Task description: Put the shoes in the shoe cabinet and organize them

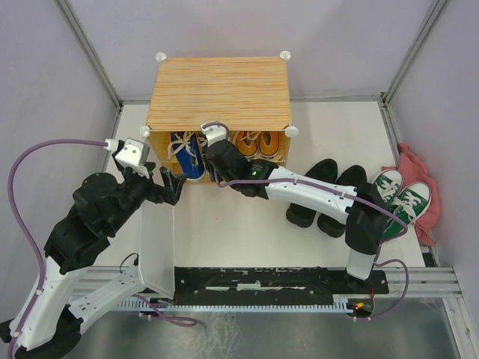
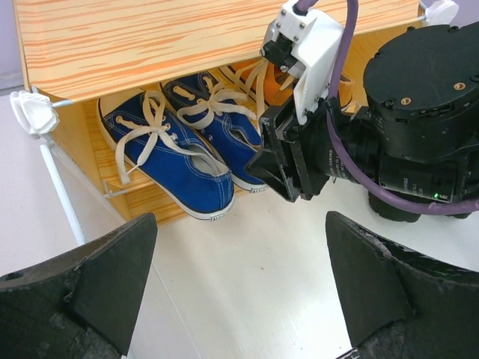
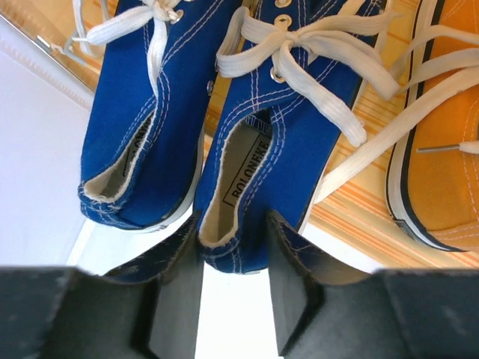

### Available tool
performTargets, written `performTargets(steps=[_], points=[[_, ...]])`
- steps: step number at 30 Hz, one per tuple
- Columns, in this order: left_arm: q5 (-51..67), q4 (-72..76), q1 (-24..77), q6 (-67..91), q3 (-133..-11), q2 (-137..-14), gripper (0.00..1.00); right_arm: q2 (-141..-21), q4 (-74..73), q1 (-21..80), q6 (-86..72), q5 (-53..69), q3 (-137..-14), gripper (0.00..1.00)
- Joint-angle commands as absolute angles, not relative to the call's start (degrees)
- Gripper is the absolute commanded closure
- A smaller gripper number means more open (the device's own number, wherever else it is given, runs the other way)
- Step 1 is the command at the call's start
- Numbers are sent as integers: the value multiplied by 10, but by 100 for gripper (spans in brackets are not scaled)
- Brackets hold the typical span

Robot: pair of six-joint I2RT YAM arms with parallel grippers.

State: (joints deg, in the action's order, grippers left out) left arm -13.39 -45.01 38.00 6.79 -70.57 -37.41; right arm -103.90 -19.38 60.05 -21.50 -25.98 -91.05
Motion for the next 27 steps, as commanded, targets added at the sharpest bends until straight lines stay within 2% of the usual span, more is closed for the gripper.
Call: performTargets(steps=[1, 3, 6, 13, 27], points=[[-138, -445, 379, 78, -703, -373, 1, -1032, -115, 603, -198, -292, -883, 69], [-140, -446, 379, 77, -703, -373, 1, -1016, -70, 602, -184, -298, -856, 84], [-143, -448, 379, 76, -704, -372, 1, -987, -19, 602, -158, -312, -831, 97], [-145, -448, 379, 73, -703, -377, 1, -961, 19, 603, -97, -337, -849, 98], [-147, -449, 379, 77, -687, -374, 1, -1049, 59, 586, -39, -361, -929, 98]])
